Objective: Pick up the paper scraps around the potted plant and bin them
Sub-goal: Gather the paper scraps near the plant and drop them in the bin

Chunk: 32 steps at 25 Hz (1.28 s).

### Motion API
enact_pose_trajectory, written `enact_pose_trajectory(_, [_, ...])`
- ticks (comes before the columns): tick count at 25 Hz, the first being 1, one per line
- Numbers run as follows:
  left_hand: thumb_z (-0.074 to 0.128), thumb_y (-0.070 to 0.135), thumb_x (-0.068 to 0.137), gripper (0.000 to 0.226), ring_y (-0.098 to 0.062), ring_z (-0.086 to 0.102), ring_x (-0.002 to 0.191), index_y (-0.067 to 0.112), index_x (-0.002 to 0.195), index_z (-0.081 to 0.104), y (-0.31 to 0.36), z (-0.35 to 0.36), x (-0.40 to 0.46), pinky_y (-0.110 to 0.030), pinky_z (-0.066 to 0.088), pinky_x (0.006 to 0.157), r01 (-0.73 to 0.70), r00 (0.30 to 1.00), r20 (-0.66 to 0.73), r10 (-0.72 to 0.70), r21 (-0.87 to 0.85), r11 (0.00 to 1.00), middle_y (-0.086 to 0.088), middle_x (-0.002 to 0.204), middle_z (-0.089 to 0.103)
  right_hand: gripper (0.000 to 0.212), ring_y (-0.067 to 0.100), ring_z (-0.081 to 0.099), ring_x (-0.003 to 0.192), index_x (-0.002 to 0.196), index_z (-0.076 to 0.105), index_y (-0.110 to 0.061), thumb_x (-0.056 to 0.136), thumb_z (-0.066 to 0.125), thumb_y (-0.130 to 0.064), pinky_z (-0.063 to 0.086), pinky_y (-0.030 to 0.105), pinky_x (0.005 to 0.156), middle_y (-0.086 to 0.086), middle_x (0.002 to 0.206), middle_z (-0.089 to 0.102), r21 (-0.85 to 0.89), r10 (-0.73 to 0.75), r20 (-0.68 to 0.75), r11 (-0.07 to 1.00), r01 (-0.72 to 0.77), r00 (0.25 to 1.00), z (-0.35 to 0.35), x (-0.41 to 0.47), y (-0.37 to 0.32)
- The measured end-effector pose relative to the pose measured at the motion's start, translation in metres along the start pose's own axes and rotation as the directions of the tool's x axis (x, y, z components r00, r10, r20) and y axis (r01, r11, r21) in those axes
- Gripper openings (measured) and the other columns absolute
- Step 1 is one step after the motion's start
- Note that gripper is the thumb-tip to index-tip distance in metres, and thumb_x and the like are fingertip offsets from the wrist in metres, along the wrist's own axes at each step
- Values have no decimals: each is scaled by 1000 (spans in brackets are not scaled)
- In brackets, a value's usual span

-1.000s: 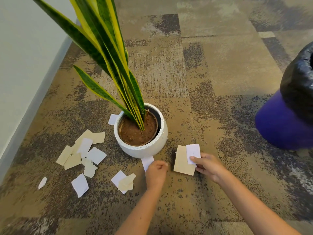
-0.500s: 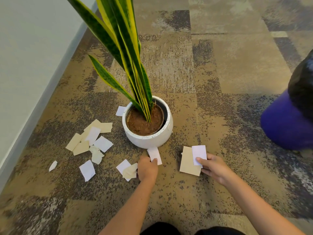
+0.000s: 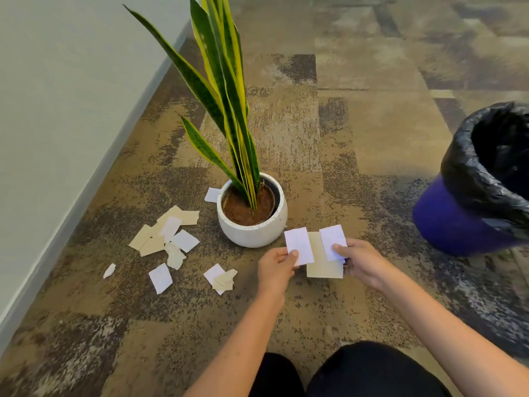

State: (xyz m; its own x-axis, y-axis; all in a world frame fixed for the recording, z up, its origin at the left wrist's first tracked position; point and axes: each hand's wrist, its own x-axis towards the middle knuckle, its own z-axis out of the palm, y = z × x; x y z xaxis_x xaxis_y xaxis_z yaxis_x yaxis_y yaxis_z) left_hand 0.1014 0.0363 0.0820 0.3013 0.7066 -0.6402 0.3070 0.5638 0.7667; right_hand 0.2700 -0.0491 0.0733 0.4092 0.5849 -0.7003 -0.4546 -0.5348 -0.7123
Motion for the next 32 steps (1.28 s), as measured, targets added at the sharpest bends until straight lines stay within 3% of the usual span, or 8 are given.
enact_pose_trajectory(5, [64, 22, 89, 11, -12, 65, 83, 17, 99, 63, 14, 2, -34, -23, 51, 68, -107, 994, 39, 106, 7, 994, -1, 96, 69, 21, 23, 59, 79, 110, 63, -6, 96, 51, -15, 51, 41, 79, 9, 92, 68, 42, -74, 105, 997, 70, 992, 8, -29, -19])
enact_pose_trajectory(9, [66, 20, 87, 12, -19, 67, 83, 15, 97, 63, 12, 2, -48, -30, 55, 71, -183, 983, 1, 183, 58, 981, -6, 94, 70, 21, 18, 66, 69, 100, 69, -10, 93, 58, -27, 58, 37, 68, 5, 85, 73, 22, -72, 254, 997, 68, 965, 19, -43, -22])
enact_pose_trajectory(12, [66, 22, 86, 16, -24, 68, 90, 13, 99, 63, 7, -1, -53, -40, 57, 83, -205, 976, -34, 213, 167, 965, -8, 96, 70, 21, 20, 71, 77, 107, 67, -6, 89, 63, -15, 58, 39, 72, 11, 93, 74, -59, -77, 329, 993, 102, 941, 29, -45, -17])
enact_pose_trajectory(17, [60, 23, 88, 11, -22, 67, 91, 18, 96, 66, -13, -27, -48, -41, 56, 86, -215, 969, -77, 235, 205, 955, -4, 96, 70, 27, 29, 65, 93, 114, 63, -2, 88, 63, -6, 55, 43, 82, 17, 106, 69, -111, -53, 270, 990, 86, 961, 52, -37, 1])
enact_pose_trajectory(20, [57, 23, 90, 8, -14, 66, 83, 25, 87, 64, -28, -58, -37, -34, 56, 80, -169, 971, -130, 200, 219, 961, 5, 89, 66, 29, 29, 61, 104, 116, 63, -6, 88, 64, -9, 52, 40, 82, 13, 112, 67, -158, -15, 219, 986, 50, 976, 62, -26, 11])
enact_pose_trajectory(23, [56, 19, 90, 9, -20, 65, 89, 23, 87, 64, -44, -93, -15, -35, 53, 82, -69, 970, -207, 126, 265, 962, 3, 89, 65, 25, 29, 58, 108, 112, 65, -9, 87, 65, -9, 51, 41, 83, 11, 113, 66, -150, 5, 155, 988, 19, 988, 68, -10, 24])
enact_pose_trajectory(27, [58, 21, 88, 12, -24, 64, 89, 16, 97, 66, -63, -134, 20, -30, 48, 71, 103, 954, -300, 7, 349, 931, -7, 104, 68, 19, 22, 62, 95, 104, 65, -11, 86, 65, -6, 49, 32, 65, 7, 106, 67, -108, 42, 66, 994, -35, 997, 77, 11, 47])
enact_pose_trajectory(32, [61, 32, 88, 33, -26, 62, 99, 9, 112, 59, -71, -156, 61, -30, 47, 73, 218, 960, -262, -95, 493, 842, -8, 111, 64, 11, 17, 63, 85, 92, 62, -13, 86, 64, -4, 49, 29, 64, 6, 98, 67, -100, 78, -7, 992, -78, 997, 89, 38, 71])
